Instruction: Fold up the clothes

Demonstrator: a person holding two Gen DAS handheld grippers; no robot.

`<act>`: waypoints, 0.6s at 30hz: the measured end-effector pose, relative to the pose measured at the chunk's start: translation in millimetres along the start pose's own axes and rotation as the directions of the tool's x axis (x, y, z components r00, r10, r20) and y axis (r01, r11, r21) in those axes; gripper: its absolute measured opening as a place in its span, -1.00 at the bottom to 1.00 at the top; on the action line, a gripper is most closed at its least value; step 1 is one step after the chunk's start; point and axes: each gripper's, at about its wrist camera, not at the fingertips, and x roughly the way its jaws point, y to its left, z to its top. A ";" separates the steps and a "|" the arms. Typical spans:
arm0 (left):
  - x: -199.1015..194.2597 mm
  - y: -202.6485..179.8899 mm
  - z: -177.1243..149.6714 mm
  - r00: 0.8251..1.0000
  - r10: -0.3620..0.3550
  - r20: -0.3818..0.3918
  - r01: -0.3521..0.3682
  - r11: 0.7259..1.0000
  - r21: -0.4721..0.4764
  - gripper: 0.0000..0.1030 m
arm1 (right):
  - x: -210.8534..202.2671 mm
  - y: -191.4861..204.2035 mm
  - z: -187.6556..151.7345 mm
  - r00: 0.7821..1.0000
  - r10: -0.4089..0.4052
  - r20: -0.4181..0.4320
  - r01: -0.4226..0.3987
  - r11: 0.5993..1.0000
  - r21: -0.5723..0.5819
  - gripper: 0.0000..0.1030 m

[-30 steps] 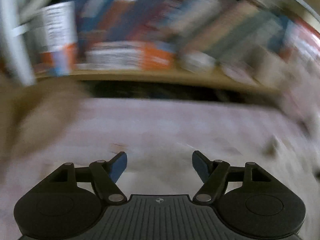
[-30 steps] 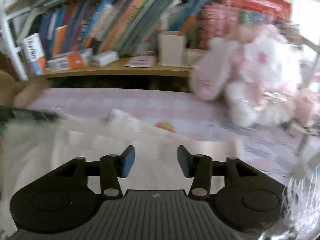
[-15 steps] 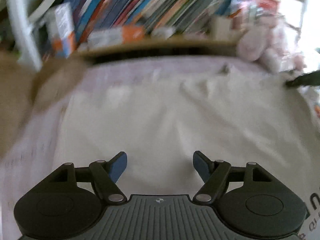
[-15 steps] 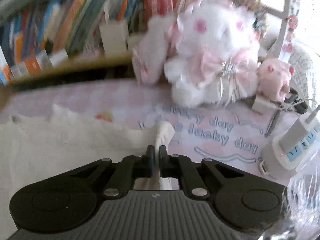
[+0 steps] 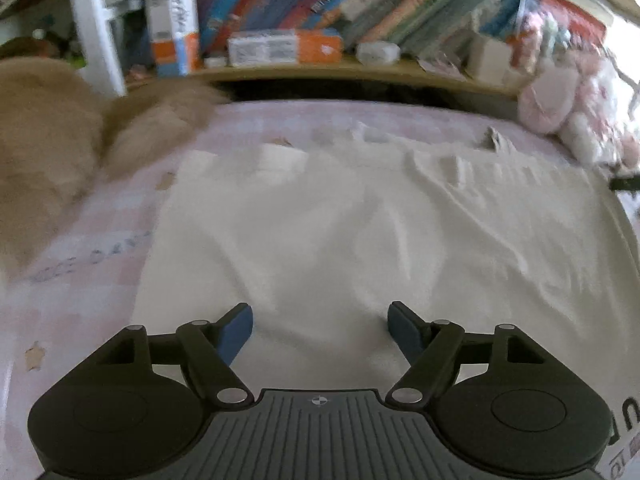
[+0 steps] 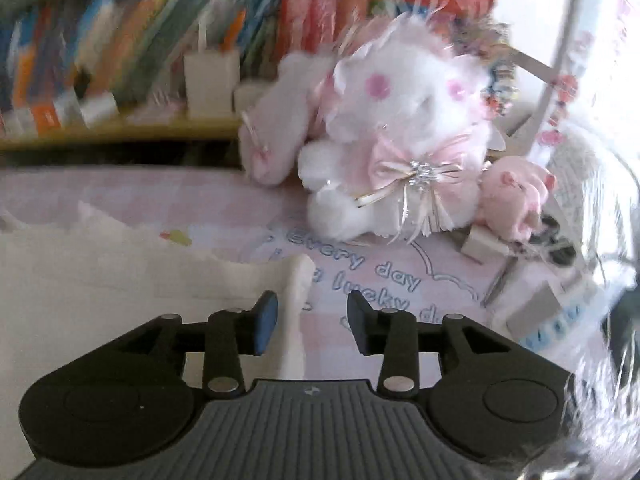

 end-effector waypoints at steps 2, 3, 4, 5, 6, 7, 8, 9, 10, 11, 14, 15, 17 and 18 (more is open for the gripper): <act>-15.1 9.8 -2.1 0.999 0.015 0.033 -0.014 1.000 -0.028 0.48 | -21.5 -1.5 -13.3 0.999 0.051 0.002 -0.051 0.998 0.023 -0.27; -22.9 14.9 -4.5 0.999 0.026 0.045 -0.024 0.999 -0.041 0.48 | -33.5 -1.8 -23.3 0.997 0.071 -0.002 -0.071 0.997 0.019 -0.27; -31.1 20.2 -7.3 0.998 0.039 0.057 -0.036 0.998 -0.054 0.48 | -43.7 -0.7 -32.1 0.996 0.086 -0.008 -0.086 0.996 0.007 -0.27; -38.5 25.5 -10.3 0.996 0.055 0.066 -0.050 0.997 -0.064 0.48 | -54.2 0.0 -41.6 0.995 0.094 -0.014 -0.094 0.996 -0.005 -0.27; -45.9 31.0 -14.0 0.995 0.074 0.072 -0.069 0.995 -0.068 0.48 | -63.2 0.2 -51.5 0.995 0.098 -0.023 -0.099 0.995 -0.016 -0.28; -52.9 36.0 -18.5 0.992 0.097 0.074 -0.092 0.993 -0.072 0.48 | -71.0 0.7 -62.2 0.995 0.098 -0.036 -0.099 0.995 -0.026 -0.29; -59.5 40.8 -23.1 0.990 0.122 0.075 -0.116 0.990 -0.078 0.48 | -78.5 1.2 -73.3 0.994 0.096 -0.050 -0.098 0.995 -0.037 -0.30; -65.2 45.3 -27.8 0.987 0.147 0.072 -0.141 0.987 -0.081 0.48 | -84.1 1.2 -82.7 0.994 0.094 -0.064 -0.096 0.994 -0.042 -0.30; -69.6 49.6 -33.0 0.984 0.168 0.063 -0.162 0.983 -0.089 0.48 | -89.7 0.3 -92.1 0.993 0.092 -0.079 -0.095 0.995 -0.040 -0.30; -73.6 53.8 -38.5 0.981 0.187 0.051 -0.181 0.978 -0.100 0.48 | -94.0 -1.3 -99.5 0.991 0.095 -0.094 -0.098 0.995 -0.029 -0.31; -80.1 65.2 -53.4 0.975 0.221 0.013 -0.217 0.965 -0.144 0.43 | -101.8 -8.0 -116.3 0.984 0.120 -0.131 -0.118 0.993 0.020 -0.32; -79.3 69.2 -58.1 0.974 0.228 0.001 -0.225 0.960 -0.166 0.42 | -102.4 -9.6 -120.4 0.981 0.130 -0.146 -0.126 0.991 0.033 -0.35; -75.5 77.9 -65.2 0.971 0.236 -0.022 -0.235 0.948 -0.212 0.41 | -103.0 -11.8 -126.4 0.975 0.148 -0.168 -0.142 0.989 0.051 -0.39; -73.2 82.7 -68.2 0.970 0.240 -0.034 -0.241 0.940 -0.240 0.40 | -103.0 -11.4 -127.1 0.973 0.156 -0.171 -0.150 0.988 0.047 -0.45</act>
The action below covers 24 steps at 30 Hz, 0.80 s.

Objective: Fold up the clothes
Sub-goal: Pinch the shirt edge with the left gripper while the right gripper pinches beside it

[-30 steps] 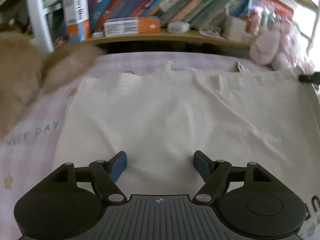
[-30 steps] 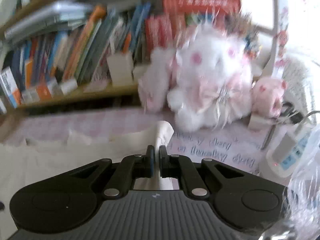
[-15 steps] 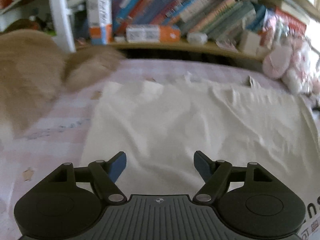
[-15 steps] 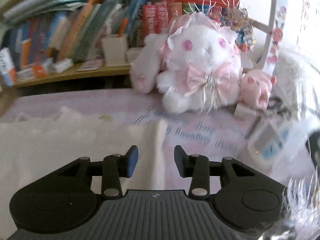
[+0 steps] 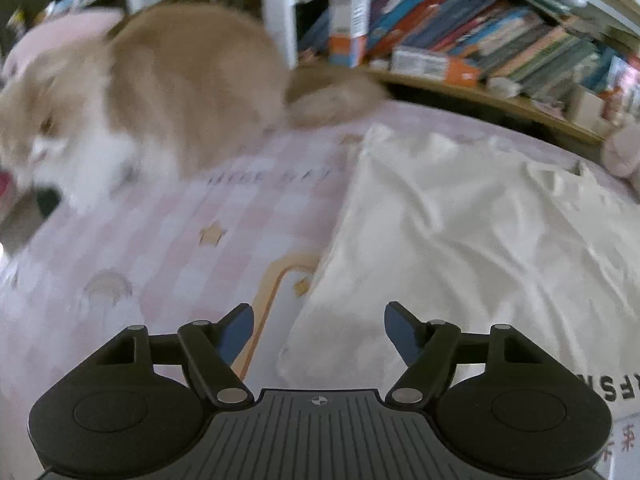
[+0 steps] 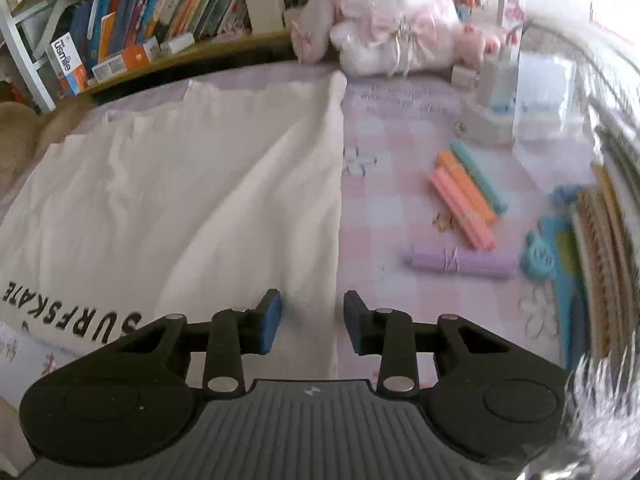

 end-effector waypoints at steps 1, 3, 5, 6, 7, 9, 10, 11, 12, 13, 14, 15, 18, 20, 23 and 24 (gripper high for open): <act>3.6 5.0 -1.6 1.000 0.006 -0.012 -0.007 0.999 -0.033 0.40 | -0.6 0.5 -0.4 1.000 0.007 -0.001 -0.007 1.000 -0.006 -0.48; 9.1 12.5 -4.2 1.000 0.001 -0.027 -0.003 0.997 -0.082 0.40 | 0.3 1.1 -0.1 1.000 0.006 -0.009 -0.006 1.000 -0.009 -0.58; 11.6 20.6 -8.0 1.000 -0.016 -0.025 0.012 0.990 -0.139 0.24 | 0.0 1.8 1.1 1.000 -0.006 -0.011 0.006 1.000 -0.009 -0.59; 12.4 24.8 -10.8 0.999 -0.039 -0.026 0.033 0.984 -0.174 0.12 | -0.2 3.5 1.0 1.000 -0.012 -0.010 0.012 1.000 -0.015 -0.62; 12.7 28.6 -12.6 0.998 -0.063 -0.028 0.055 0.976 -0.212 -0.13 | -0.3 5.3 0.3 1.000 -0.014 -0.007 0.014 1.000 -0.023 -0.67; 12.6 35.5 -15.2 0.994 -0.107 -0.025 0.096 0.953 -0.287 -0.68 | -1.2 8.9 -1.5 1.000 -0.014 0.003 0.014 0.999 -0.039 -0.80; 11.8 38.2 -15.1 0.992 -0.126 -0.023 0.112 0.939 -0.324 -0.89 | -1.5 9.6 -1.7 1.000 -0.013 0.008 0.014 0.999 -0.043 -0.81; 10.4 40.6 -14.1 0.990 -0.143 -0.021 0.126 0.924 -0.361 -0.91 | -3.5 9.1 -1.2 1.000 -0.009 0.017 0.009 0.999 -0.039 -0.83; 5.9 40.9 -12.2 0.990 -0.142 -0.007 0.129 0.918 -0.375 -0.92 | -6.2 8.1 -0.4 1.000 -0.003 0.026 0.004 0.999 -0.031 -0.84; -0.4 40.3 -9.3 0.992 -0.129 0.014 0.125 0.920 -0.372 -0.92 | -8.8 7.1 0.4 0.999 0.003 0.036 -0.002 1.000 -0.024 -0.84; -6.8 39.8 -6.2 0.993 -0.115 0.036 0.120 0.923 -0.367 -0.92 | -10.6 5.6 0.5 0.999 0.004 0.041 -0.003 1.000 -0.020 -0.84; -9.6 40.4 -4.3 0.993 -0.107 0.042 0.115 0.927 -0.357 -0.92 | -12.1 3.7 0.5 0.999 0.003 0.044 -0.003 1.000 -0.017 -0.84; -0.5 38.9 -2.8 0.996 -0.089 -0.013 0.081 0.953 -0.293 -0.91 | -12.3 -0.8 -0.7 0.999 0.001 0.038 0.000 1.000 -0.012 -0.84; 9.3 31.7 -5.3 0.995 -0.082 -0.063 0.066 0.971 -0.230 -0.90 | -6.5 -0.6 -3.1 1.000 -0.001 0.018 0.001 1.000 -0.022 -0.84; 9.7 25.3 -9.5 0.996 -0.067 -0.064 0.053 0.978 -0.203 -0.83 | -5.8 0.7 -3.3 1.000 -0.002 0.015 0.002 1.000 -0.028 -0.84; 8.5 24.0 -9.6 0.997 -0.056 -0.061 0.043 0.980 -0.197 -0.81 | -5.8 1.0 -3.0 1.000 -0.002 0.015 0.003 1.000 -0.030 -0.83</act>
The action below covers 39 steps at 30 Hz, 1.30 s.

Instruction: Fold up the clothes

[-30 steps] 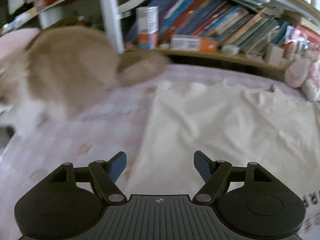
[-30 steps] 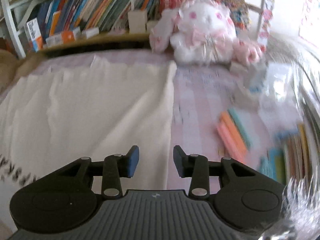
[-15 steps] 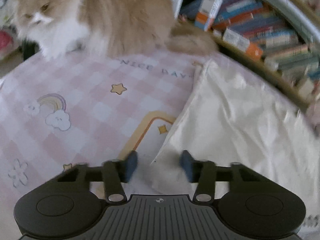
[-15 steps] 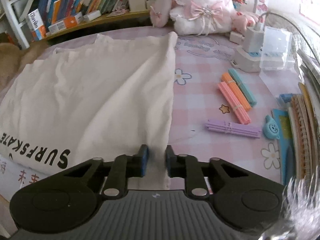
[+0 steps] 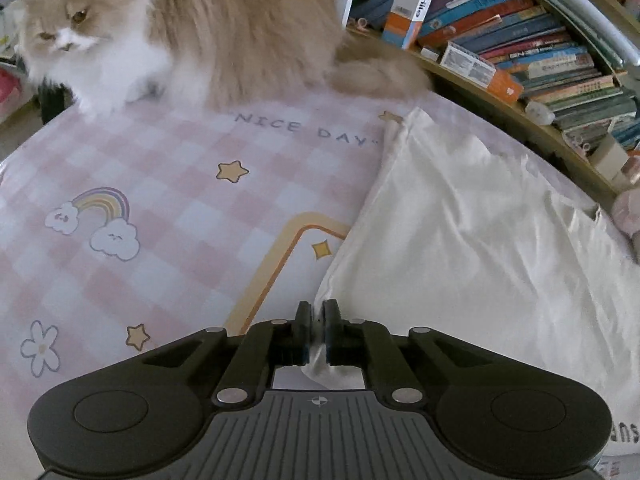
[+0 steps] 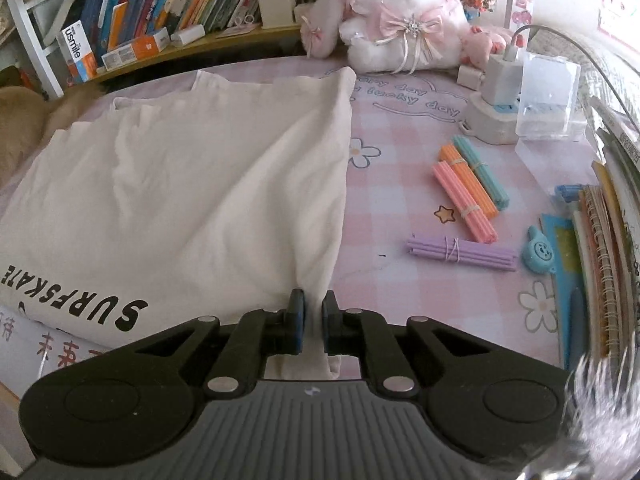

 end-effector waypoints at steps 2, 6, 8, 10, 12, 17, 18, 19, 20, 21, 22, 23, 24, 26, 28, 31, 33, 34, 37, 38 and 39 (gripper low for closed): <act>-2.6 -2.9 -0.3 1.000 0.022 0.015 -0.022 1.000 0.012 -0.75 | 0.4 2.7 0.7 1.000 -0.006 -0.001 0.006 1.000 -0.023 -0.80; -22.8 -15.2 -0.5 0.992 0.069 0.109 -0.070 0.998 0.001 -0.57 | -6.7 10.1 -0.2 0.998 -0.048 0.032 0.050 0.997 -0.060 -0.50; -37.4 -23.2 -3.1 0.985 0.058 0.160 -0.058 0.998 -0.009 -0.29 | -13.8 16.6 -1.7 0.996 -0.060 0.064 0.066 0.993 -0.094 -0.48; -48.7 -34.9 -7.5 0.983 0.031 0.181 -0.035 0.999 0.015 -0.10 | -20.0 23.8 -3.8 0.993 -0.063 0.096 0.075 0.989 -0.129 -0.42; -56.4 -51.5 -11.6 0.985 0.001 0.174 -0.015 0.997 0.078 -0.07 | -25.7 32.1 -5.5 0.990 -0.055 0.127 0.076 0.984 -0.161 -0.37; -57.4 -96.1 -22.5 0.994 -0.058 0.096 0.034 0.970 0.242 0.04 | -30.5 48.1 -7.9 0.984 -0.046 0.171 0.077 0.980 -0.184 0.04; -57.2 -102.8 -25.6 0.995 -0.053 0.087 0.029 0.967 0.253 0.14 | -30.5 50.0 -8.0 0.983 -0.047 0.176 0.079 0.980 -0.183 0.13; -57.0 -109.0 -28.5 0.996 -0.042 0.079 0.020 0.966 0.257 0.40 | -30.5 51.9 -8.1 0.982 -0.048 0.180 0.081 0.980 -0.182 0.19; -57.1 -114.4 -31.0 0.997 -0.029 0.075 0.008 0.965 0.261 0.57 | -30.5 53.9 -8.2 0.981 -0.049 0.185 0.083 0.980 -0.181 0.29; -57.7 -119.7 -33.8 0.997 -0.015 0.077 -0.006 0.964 0.267 0.60 | -30.5 55.8 -8.3 0.981 -0.050 0.190 0.085 0.980 -0.180 0.38; -58.8 -125.8 -36.7 0.997 -0.010 0.079 -0.012 0.960 0.280 0.64 | -30.4 57.6 -9.0 0.980 -0.055 0.190 0.089 0.980 -0.176 0.42; -59.4 -131.5 -39.0 0.997 -0.017 0.076 -0.007 0.953 0.303 0.66 | -29.7 59.2 -9.2 0.980 -0.060 0.188 0.094 0.980 -0.173 0.50; -59.5 -136.8 -41.1 0.997 -0.027 0.071 0.002 0.945 0.327 0.67 | -29.1 60.9 -9.2 0.980 -0.066 0.188 0.098 0.981 -0.170 0.56; -58.5 -147.7 -44.0 0.997 -0.057 0.058 0.029 0.915 0.402 0.67 | -28.9 66.6 -9.3 0.978 -0.076 0.193 0.109 0.980 -0.167 0.61; -58.8 -153.8 -45.3 0.994 -0.098 0.051 0.064 0.884 0.463 0.67 | -29.2 72.8 -9.9 0.976 -0.085 0.199 0.119 0.978 -0.169 0.68; -58.4 -153.6 -42.6 0.985 -0.168 0.026 0.131 0.846 0.517 0.67 | -30.1 87.5 -11.6 0.974 -0.102 0.203 0.138 0.975 -0.174 0.69; -57.8 -149.0 -40.4 0.979 -0.203 0.013 0.164 0.824 0.543 0.67 | -30.6 99.2 -13.3 0.972 -0.118 0.206 0.155 0.973 -0.174 0.70; -58.0 -144.7 -39.5 0.976 -0.215 0.012 0.172 0.812 0.557 0.67 | -31.0 105.1 -13.8 0.970 -0.126 0.207 0.163 0.971 -0.172 0.70; -60.0 -127.6 -35.3 0.969 -0.248 0.016 0.188 0.773 0.605 0.67 | -30.8 130.4 -15.7 0.964 -0.164 0.209 0.197 0.969 -0.149 0.70; -60.9 -120.6 -32.3 0.967 -0.256 0.014 0.193 0.763 0.617 0.67 | -30.9 141.3 -16.1 0.962 -0.181 0.207 0.212 0.967 -0.140 0.71; -62.1 -111.3 -28.0 0.964 -0.267 0.012 0.202 0.758 0.621 0.67 | -30.9 152.3 -16.5 0.959 -0.198 0.203 0.228 0.965 -0.133 0.71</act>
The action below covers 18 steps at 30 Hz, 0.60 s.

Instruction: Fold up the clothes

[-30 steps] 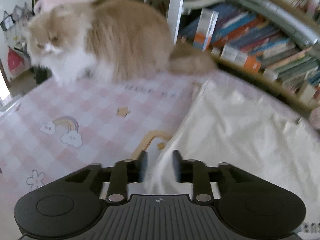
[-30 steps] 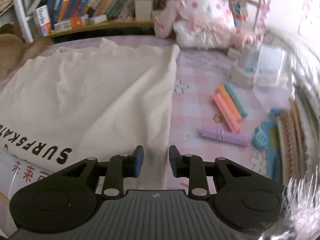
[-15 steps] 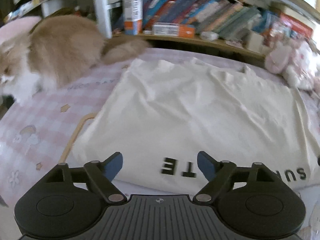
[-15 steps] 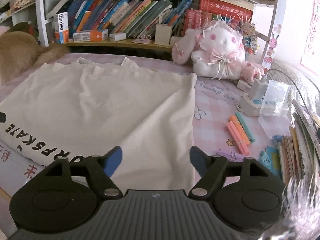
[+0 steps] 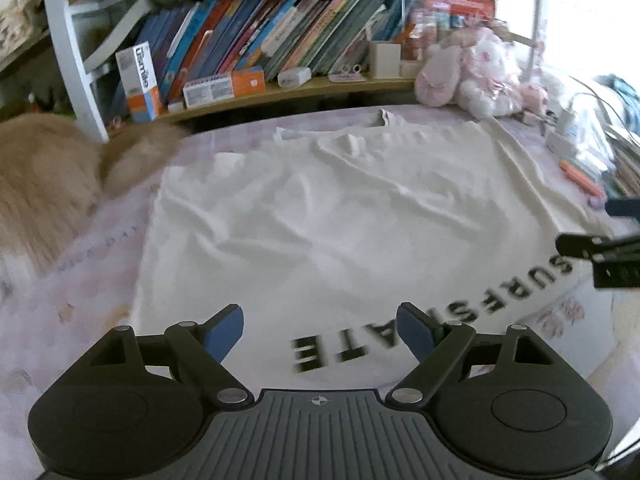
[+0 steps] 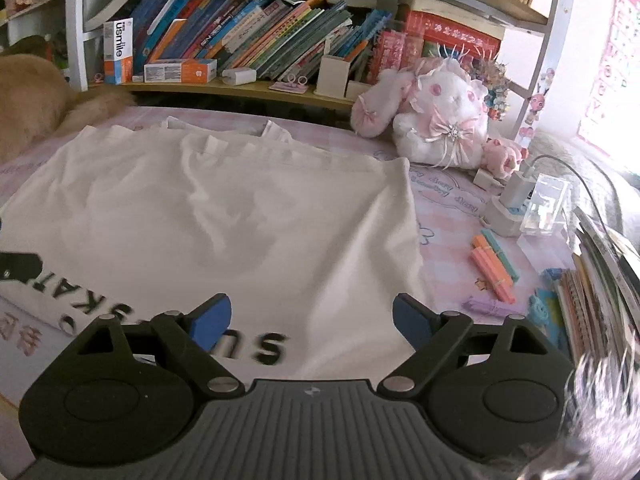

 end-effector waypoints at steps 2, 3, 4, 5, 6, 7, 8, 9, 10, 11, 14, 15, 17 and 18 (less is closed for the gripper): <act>-7.4 21.2 -4.0 1.000 -0.022 0.019 0.023 1.000 -0.014 0.67 | -8.0 24.7 2.5 1.000 -0.015 0.004 0.015 1.000 -0.001 0.73; -9.9 32.4 -6.1 0.999 -0.030 0.028 0.031 0.999 -0.023 0.67 | -12.1 37.3 3.1 1.000 -0.014 0.010 0.014 1.000 -0.007 0.75; -11.8 44.0 -8.1 0.999 -0.036 0.034 0.037 0.999 -0.033 0.67 | -15.1 50.7 3.0 1.000 -0.011 0.010 0.012 1.000 -0.023 0.75; -12.7 55.1 -10.3 0.998 -0.043 0.037 0.044 0.998 -0.043 0.67 | -17.8 64.4 2.5 1.000 -0.009 0.009 0.009 0.999 -0.043 0.75; -13.0 65.8 -12.4 0.998 -0.051 0.038 0.053 0.997 -0.053 0.67 | -20.5 78.1 2.0 1.000 -0.006 0.007 0.006 0.998 -0.062 0.75; -12.7 76.0 -15.2 0.997 -0.061 0.038 0.063 0.996 -0.064 0.67 | -23.1 91.8 1.5 1.000 -0.003 0.005 0.003 0.997 -0.082 0.75; -12.0 86.1 -18.2 0.997 -0.071 0.037 0.074 0.994 -0.077 0.67 | -25.8 105.4 0.9 1.000 0.000 0.004 0.001 0.995 -0.101 0.75; -10.8 95.9 -20.9 0.996 -0.080 0.034 0.083 0.992 -0.091 0.67 | -27.8 117.4 0.3 1.000 0.010 0.001 -0.010 0.993 -0.120 0.75; -9.5 106.0 -22.6 0.996 -0.087 0.026 0.089 0.990 -0.108 0.67 | -29.2 128.7 0.1 1.000 0.029 -0.006 -0.029 0.990 -0.135 0.75; -8.3 116.7 -24.1 0.996 -0.092 0.018 0.093 0.987 -0.132 0.67 | -30.4 140.4 1.1 0.998 0.057 -0.016 -0.058 0.987 -0.150 0.75; -5.2 150.5 -27.1 0.993 -0.119 0.000 0.115 0.965 -0.236 0.67 | -32.8 172.5 11.0 0.989 0.143 -0.026 -0.145 0.967 -0.210 0.71; -3.2 162.3 -28.0 0.991 -0.135 -0.007 0.128 0.951 -0.280 0.67 | -32.5 182.9 15.0 0.984 0.175 -0.030 -0.177 0.956 -0.236 0.69; 1.9 186.0 -32.9 0.984 -0.175 -0.021 0.155 0.914 -0.375 0.67 | -29.3 206.3 24.4 0.970 0.241 -0.044 -0.243 0.924 -0.294 0.60; 4.7 198.4 -35.1 0.979 -0.200 -0.027 0.169 0.885 -0.433 0.67 | -27.1 217.1 28.2 0.961 0.270 -0.053 -0.273 0.906 -0.323 0.46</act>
